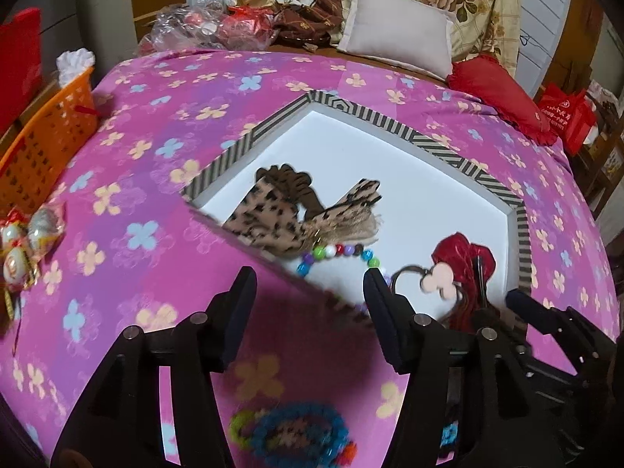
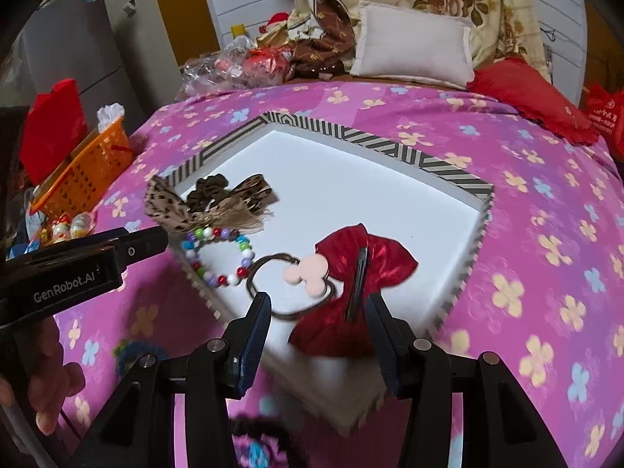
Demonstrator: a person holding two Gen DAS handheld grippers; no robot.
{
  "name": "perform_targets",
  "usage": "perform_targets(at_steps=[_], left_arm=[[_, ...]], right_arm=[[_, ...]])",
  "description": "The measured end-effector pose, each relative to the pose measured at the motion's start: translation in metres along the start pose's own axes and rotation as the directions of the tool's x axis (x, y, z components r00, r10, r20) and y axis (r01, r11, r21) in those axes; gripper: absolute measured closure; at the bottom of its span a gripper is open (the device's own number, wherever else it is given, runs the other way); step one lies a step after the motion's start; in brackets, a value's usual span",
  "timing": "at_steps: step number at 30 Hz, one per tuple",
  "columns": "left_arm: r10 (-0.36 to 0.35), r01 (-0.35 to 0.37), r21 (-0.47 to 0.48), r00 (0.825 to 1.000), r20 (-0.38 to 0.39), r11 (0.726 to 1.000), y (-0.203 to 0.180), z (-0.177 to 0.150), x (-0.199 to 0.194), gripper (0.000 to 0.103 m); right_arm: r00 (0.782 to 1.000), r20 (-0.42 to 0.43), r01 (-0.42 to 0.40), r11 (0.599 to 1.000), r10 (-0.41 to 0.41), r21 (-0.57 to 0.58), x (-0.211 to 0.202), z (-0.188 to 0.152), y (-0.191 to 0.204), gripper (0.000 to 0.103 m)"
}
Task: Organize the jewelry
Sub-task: 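Release the beaded bracelet with left tool while right releases mouse-ear tie, then move both open tools back toward the remaining bracelets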
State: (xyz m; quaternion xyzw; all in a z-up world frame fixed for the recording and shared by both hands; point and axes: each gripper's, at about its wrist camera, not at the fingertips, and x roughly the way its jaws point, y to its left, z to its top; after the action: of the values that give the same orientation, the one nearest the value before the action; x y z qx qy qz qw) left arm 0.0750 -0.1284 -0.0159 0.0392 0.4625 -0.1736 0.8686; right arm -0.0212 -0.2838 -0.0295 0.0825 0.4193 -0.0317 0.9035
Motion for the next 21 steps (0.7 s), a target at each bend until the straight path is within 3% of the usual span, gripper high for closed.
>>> perform_targets(at_steps=[4,6,21], left_arm=[[0.026,-0.026,0.004,1.0,0.016,1.0,0.004,-0.018,-0.018,0.045],[0.048,-0.048,0.016,0.998,0.031,0.999,0.005,-0.029,-0.027,0.044],[0.095,-0.099,0.038,0.992,0.085,0.994,0.009,-0.095,-0.075,0.044]], right_arm=[[1.0,0.026,-0.002,1.0,0.003,-0.015,-0.021,-0.011,0.01,0.051],[0.999,0.043,-0.004,1.0,0.005,-0.016,-0.03,-0.016,0.013,0.037],[0.998,0.065,0.005,0.996,0.001,-0.085,-0.07,-0.068,0.037,0.036]])
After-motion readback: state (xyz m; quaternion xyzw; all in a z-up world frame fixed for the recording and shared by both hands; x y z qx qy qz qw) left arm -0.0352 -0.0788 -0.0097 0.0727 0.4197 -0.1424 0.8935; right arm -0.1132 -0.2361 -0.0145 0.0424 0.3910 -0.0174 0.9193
